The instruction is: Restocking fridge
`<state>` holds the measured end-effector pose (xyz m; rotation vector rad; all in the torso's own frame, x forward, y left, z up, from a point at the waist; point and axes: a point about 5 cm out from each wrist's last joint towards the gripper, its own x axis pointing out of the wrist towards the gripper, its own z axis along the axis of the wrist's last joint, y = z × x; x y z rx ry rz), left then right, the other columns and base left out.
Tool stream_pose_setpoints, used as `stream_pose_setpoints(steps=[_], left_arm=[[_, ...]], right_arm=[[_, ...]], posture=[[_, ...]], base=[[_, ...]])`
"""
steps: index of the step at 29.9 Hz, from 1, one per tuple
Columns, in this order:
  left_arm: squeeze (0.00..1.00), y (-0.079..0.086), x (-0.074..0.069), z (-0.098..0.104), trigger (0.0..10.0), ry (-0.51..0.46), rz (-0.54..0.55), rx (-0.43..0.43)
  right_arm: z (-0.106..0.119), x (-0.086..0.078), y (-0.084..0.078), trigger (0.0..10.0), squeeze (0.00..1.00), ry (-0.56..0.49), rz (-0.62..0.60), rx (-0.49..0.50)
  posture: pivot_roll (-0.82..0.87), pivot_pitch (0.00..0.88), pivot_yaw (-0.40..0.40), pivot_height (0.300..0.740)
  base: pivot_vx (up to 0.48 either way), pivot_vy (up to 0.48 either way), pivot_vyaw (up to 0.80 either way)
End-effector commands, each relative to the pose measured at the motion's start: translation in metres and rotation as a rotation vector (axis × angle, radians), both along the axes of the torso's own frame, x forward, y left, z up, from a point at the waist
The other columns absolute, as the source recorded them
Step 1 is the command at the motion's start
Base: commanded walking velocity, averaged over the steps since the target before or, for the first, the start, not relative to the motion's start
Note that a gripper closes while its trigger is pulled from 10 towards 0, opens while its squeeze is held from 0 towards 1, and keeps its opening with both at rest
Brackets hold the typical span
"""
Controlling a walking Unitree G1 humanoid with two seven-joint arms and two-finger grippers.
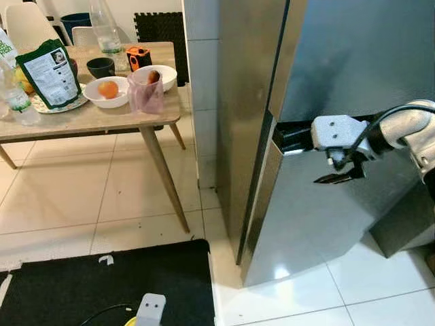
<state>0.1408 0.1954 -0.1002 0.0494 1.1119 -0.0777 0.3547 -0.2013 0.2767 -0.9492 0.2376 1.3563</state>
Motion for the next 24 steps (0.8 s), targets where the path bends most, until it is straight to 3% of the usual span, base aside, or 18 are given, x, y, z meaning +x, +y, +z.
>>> stream_pose_setpoints(steps=[1,2,6,9,11,15,19,20,24], left_arm=[[0.0,-0.004,-0.028,-0.01,10.0,0.108,-0.002,-0.014],[0.0,-0.004,-0.028,-0.01,10.0,0.108,-0.002,-0.014],[0.0,-0.005,-0.028,-0.01,10.0,0.109,-0.002,-0.017],[0.0,-0.007,-0.028,-0.01,10.0,0.11,-0.004,-0.02],[0.0,-0.007,-0.028,-0.01,10.0,0.11,-0.004,-0.02],[0.0,-0.007,-0.026,-0.01,10.0,0.107,-0.003,-0.023],[0.0,-0.007,-0.025,-0.01,10.0,0.104,-0.001,-0.022],[0.0,-0.007,-0.025,-0.01,10.0,0.104,0.0,-0.022],[0.0,-0.007,-0.025,-0.01,10.0,0.105,0.0,-0.022]], right_arm=[[-0.004,-0.01,0.026,10.0,0.0,0.095,0.169,0.081],[-0.004,-0.01,0.026,10.0,0.0,0.095,0.169,0.081],[0.026,-0.033,0.04,10.0,0.0,0.13,0.321,0.327],[0.04,-0.028,0.047,10.0,0.0,0.092,0.338,0.455],[0.04,-0.028,0.047,10.0,0.0,0.092,0.338,0.455],[0.043,-0.012,0.057,10.0,0.0,0.003,0.257,0.494],[0.038,-0.008,0.06,10.0,0.0,-0.038,0.183,0.416],[0.04,-0.004,0.06,0.0,0.0,-0.064,0.124,0.407],[0.049,0.008,0.055,0.0,0.0,-0.161,-0.017,0.363]], posture=[[-0.04,0.131,-0.062,0.74],[-0.04,0.131,-0.062,0.74],[-0.05,0.129,-0.063,0.74],[-0.05,0.127,-0.063,0.74],[-0.05,0.127,-0.063,0.74],[-0.04,0.126,-0.062,0.74],[-0.04,0.126,-0.063,0.74],[-0.04,0.125,-0.065,0.74],[-0.05,0.123,-0.066,0.74]], base=[[0.0,0.0,0.0],[0.0,0.0,0.0],[0.0,0.0,0.0],[0.0,0.0,0.0],[0.0,0.0,0.0],[0.0,0.0,0.0],[0.0,0.0,0.0],[0.0,0.0,0.0],[0.0,0.0,0.0]])
